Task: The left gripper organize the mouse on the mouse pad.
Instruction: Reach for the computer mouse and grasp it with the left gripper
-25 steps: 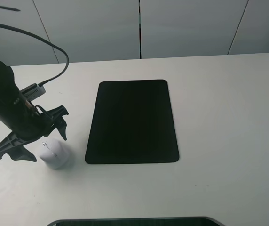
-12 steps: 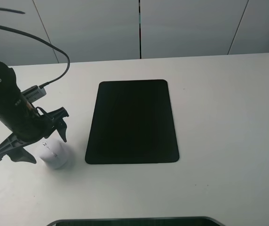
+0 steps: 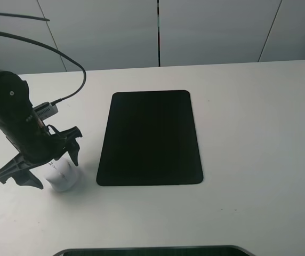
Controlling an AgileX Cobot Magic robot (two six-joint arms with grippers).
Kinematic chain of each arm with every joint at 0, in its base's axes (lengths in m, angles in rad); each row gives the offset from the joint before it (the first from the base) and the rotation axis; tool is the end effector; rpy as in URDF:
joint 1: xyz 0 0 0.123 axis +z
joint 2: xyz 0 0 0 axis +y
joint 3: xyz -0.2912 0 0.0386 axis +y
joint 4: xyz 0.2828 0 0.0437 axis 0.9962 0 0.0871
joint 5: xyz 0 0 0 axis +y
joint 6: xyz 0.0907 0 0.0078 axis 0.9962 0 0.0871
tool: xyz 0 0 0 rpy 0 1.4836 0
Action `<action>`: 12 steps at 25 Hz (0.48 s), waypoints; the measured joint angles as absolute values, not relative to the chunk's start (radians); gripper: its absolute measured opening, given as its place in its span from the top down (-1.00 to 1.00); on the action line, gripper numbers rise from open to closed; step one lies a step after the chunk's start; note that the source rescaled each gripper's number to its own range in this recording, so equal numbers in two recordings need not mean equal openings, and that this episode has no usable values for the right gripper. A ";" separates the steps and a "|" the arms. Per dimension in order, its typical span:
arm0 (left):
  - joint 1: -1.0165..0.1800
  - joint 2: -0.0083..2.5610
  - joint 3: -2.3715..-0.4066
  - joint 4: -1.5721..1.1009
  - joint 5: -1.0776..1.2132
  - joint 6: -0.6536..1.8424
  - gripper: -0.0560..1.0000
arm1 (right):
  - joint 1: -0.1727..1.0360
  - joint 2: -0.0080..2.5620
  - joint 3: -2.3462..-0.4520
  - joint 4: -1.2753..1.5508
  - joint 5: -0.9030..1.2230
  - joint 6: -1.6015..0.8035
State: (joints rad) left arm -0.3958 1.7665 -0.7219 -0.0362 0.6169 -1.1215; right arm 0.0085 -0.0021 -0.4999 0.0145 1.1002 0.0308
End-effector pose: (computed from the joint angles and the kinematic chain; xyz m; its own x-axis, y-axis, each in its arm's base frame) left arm 0.2520 -0.1074 0.0875 -0.7280 -0.6853 0.0204 -0.6855 0.7280 -0.0056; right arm 0.0149 0.0013 0.2907 -0.4894 0.0332 -0.8714 -0.0015 0.9992 0.0389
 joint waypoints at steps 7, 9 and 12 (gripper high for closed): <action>-0.398 1.767 -0.722 -0.018 0.617 -1.121 -1.00 | 0.008 -0.002 -0.500 0.014 1.100 0.033; -0.398 1.767 -0.722 -0.010 0.617 -1.121 -1.00 | 0.008 -0.002 -0.500 0.014 1.100 0.033; -0.398 1.771 -0.724 0.000 0.612 -1.121 -1.00 | 0.008 -0.002 -0.500 0.014 1.100 0.033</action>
State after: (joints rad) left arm -0.3982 1.7711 -0.7236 0.0000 0.6121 -1.1215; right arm 0.0085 -0.0021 -0.4999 0.0145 1.1002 0.0330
